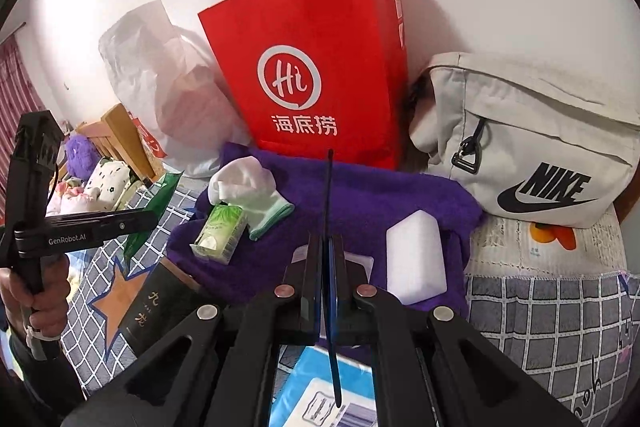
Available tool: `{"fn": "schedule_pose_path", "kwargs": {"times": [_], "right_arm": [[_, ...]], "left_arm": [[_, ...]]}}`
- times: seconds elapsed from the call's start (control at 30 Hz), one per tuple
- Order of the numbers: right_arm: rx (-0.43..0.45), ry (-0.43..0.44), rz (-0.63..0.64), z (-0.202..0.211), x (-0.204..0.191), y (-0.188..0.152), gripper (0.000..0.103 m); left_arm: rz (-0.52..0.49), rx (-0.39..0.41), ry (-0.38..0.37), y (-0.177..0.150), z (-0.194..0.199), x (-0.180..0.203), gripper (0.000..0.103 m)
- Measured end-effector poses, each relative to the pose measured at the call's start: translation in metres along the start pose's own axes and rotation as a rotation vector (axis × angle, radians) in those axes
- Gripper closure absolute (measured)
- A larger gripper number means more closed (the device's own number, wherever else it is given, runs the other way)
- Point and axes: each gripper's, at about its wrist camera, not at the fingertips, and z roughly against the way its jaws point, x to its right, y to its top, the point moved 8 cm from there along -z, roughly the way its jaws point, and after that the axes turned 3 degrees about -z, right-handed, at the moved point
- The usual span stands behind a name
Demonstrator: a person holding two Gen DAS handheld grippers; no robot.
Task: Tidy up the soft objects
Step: 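Carry the green packet onto the purple towel and open the left tool, then withdraw both tools from the towel back toward the yellow pouch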
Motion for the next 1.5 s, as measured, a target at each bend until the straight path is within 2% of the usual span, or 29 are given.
{"fn": "schedule_pose_path", "kwargs": {"times": [0.27, 0.87, 1.3, 1.4, 1.43, 1.47, 1.5], "right_arm": [[-0.047, 0.013, 0.0, -0.028, 0.012, -0.002, 0.1], [-0.221, 0.043, 0.014, -0.096, 0.024, -0.034, 0.1], [-0.243, 0.035, -0.005, -0.103, 0.031, -0.037, 0.099], [-0.231, 0.049, -0.011, -0.1, 0.028, -0.034, 0.098], [-0.228, 0.056, -0.013, -0.098, 0.027, -0.034, 0.095], [-0.227, 0.061, -0.014, -0.095, 0.027, -0.034, 0.087], [-0.225, 0.064, -0.013, -0.092, 0.025, -0.033, 0.082]], "left_arm": [[-0.001, -0.041, -0.006, 0.011, -0.034, 0.005, 0.077], [-0.013, -0.141, 0.025, 0.016, -0.102, 0.009, 0.077], [-0.042, -0.181, 0.029, 0.009, -0.12, 0.018, 0.074], [-0.033, -0.184, 0.021, 0.01, -0.121, 0.02, 0.071], [-0.028, -0.186, 0.017, 0.01, -0.121, 0.021, 0.065], [-0.024, -0.191, 0.012, 0.01, -0.121, 0.022, 0.055], [-0.022, -0.192, 0.006, 0.01, -0.118, 0.022, 0.051]]}}
